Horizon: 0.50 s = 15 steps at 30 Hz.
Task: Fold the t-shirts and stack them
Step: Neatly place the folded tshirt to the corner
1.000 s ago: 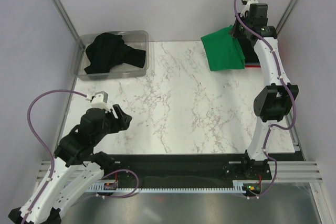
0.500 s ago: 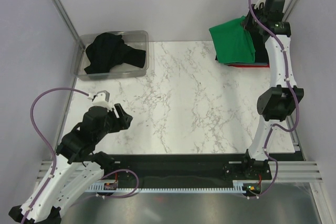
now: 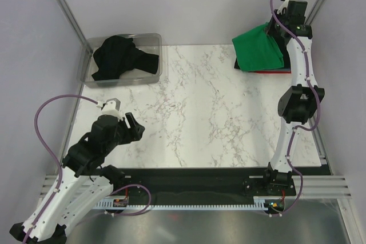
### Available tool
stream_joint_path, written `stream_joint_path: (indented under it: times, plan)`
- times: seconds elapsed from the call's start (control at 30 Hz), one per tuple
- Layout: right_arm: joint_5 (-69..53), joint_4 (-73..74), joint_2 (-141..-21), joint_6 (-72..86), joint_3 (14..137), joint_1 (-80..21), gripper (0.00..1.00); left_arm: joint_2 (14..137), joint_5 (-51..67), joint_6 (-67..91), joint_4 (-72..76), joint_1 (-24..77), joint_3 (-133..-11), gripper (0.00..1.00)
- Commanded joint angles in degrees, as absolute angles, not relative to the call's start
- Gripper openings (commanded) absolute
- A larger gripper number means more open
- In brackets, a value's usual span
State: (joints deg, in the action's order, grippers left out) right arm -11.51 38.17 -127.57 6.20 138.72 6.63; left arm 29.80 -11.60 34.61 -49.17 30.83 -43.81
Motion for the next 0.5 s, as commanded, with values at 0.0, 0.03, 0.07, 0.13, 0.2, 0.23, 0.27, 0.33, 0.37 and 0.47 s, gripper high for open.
stream_joint_path:
  times: [0.0, 0.03, 0.07, 0.13, 0.2, 0.23, 0.27, 0.33, 0.37, 0.47]
  plan:
    - [-9.5, 33.4, -127.7, 5.98, 142.21, 7.64, 0.0, 30.23, -11.6, 35.86, -47.46, 30.5, -43.95, 0.73]
    - [-8.97, 32.88, -127.79, 5.89, 142.12, 7.82, 0.0, 30.23, -11.51, 35.95, -47.46, 30.5, -43.95, 0.73]
    - [-8.36, 31.48, -127.97, 5.98, 141.77, 8.26, 0.0, 30.23, -11.51, 35.86, -47.55, 30.5, -43.86, 0.73]
    - [-7.12, 29.98, -128.14, 5.89, 141.16, 8.7, 0.0, 30.32, -11.51, 35.86, -47.46, 30.5, -43.86, 0.73]
    - [-6.16, 28.31, -129.02, 5.98, 141.15, 9.49, 0.0, 30.76, -11.6, 35.95, -47.55, 30.5, -43.95, 0.73]
    - [-5.89, 27.78, -129.46, 6.32, 141.15, 9.75, 0.0, 30.85, -11.6, 35.95, -47.46, 30.5, -43.95, 0.73]
    - [-5.63, 26.73, -130.33, 6.76, 141.24, 10.45, 0.0, 31.02, -11.6, 35.95, -47.55, 30.5, -43.95, 0.73]
    - [-4.84, 25.41, -131.3, 7.82, 140.63, 11.07, 0.0, 31.55, -11.6, 35.95, -47.46, 30.5, -44.03, 0.73]
    - [-4.4, 23.83, -132.09, 8.0, 140.28, 11.51, 0.0, 31.73, -11.6, 35.95, -47.46, 30.5, -43.95, 0.73]
    - [-2.04, 21.46, -134.02, 8.52, 140.36, 12.04, 0.0, 31.73, -11.6, 35.95, -47.64, 30.5, -44.03, 0.75]
